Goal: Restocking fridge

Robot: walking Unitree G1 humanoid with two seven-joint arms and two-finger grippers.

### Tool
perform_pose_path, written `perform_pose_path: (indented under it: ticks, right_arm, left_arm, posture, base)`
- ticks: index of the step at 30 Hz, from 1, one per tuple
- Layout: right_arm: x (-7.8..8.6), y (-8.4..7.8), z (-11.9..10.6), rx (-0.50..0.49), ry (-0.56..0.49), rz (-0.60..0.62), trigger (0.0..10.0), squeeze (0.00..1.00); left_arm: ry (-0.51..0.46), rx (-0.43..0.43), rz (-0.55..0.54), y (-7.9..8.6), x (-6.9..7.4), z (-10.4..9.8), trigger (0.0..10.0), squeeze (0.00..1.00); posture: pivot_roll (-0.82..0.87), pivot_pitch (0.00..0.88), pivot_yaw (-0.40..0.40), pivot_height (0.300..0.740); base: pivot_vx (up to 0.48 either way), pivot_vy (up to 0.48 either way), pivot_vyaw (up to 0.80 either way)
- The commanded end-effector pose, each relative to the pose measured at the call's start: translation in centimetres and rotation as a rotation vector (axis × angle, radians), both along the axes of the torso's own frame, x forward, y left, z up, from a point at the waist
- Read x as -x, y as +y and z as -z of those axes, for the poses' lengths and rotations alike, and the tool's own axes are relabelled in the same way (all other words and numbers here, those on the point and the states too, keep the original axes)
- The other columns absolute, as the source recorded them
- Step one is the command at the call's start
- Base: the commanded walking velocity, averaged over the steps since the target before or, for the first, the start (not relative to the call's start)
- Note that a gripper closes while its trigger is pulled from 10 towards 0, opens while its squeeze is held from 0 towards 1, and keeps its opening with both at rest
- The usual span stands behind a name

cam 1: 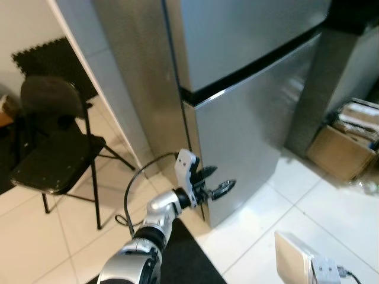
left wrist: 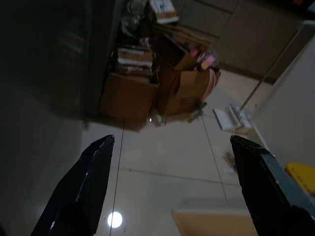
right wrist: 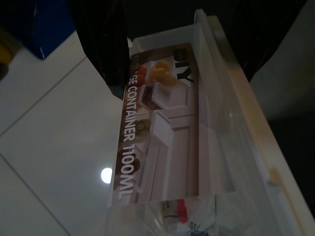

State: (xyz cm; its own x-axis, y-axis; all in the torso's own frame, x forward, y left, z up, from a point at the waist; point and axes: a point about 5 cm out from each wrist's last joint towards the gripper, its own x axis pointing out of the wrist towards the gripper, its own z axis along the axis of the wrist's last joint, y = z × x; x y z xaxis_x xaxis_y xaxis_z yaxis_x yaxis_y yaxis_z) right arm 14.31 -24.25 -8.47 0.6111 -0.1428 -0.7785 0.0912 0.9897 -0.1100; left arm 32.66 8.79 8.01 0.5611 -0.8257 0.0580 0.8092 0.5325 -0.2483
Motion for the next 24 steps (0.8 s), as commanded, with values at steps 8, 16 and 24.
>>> perform_pose_path:
  ticks: [8, 16, 24]
  right_arm:
    - [0.7, 0.6, 0.4, -0.016, 0.009, 0.007, 10.0, 0.00]
    - [1.3, 0.6, 0.5, -0.018, 0.011, 0.016, 10.0, 0.00]
    - [2.2, 0.2, 0.6, -0.012, 0.012, 0.029, 10.0, 0.00]
  left_arm:
    - [-0.159, 0.044, -0.190, 4.7, -3.4, -5.3, 10.0, 0.00]
    - [-0.283, 0.029, -0.174, 6.8, -5.2, -10.4, 10.0, 0.00]
    - [-0.288, -0.124, -0.247, 8.3, -6.1, -11.5, 10.0, 0.00]
  posture:
    - [-0.15, 0.104, 0.085, 0.740]
    - [-0.16, 0.125, 0.093, 0.740]
    - [-0.16, 0.161, 0.098, 0.740]
  base:
    - [0.000, 0.000, 0.00]
    - [0.000, 0.000, 0.00]
    - [0.000, 0.000, 0.00]
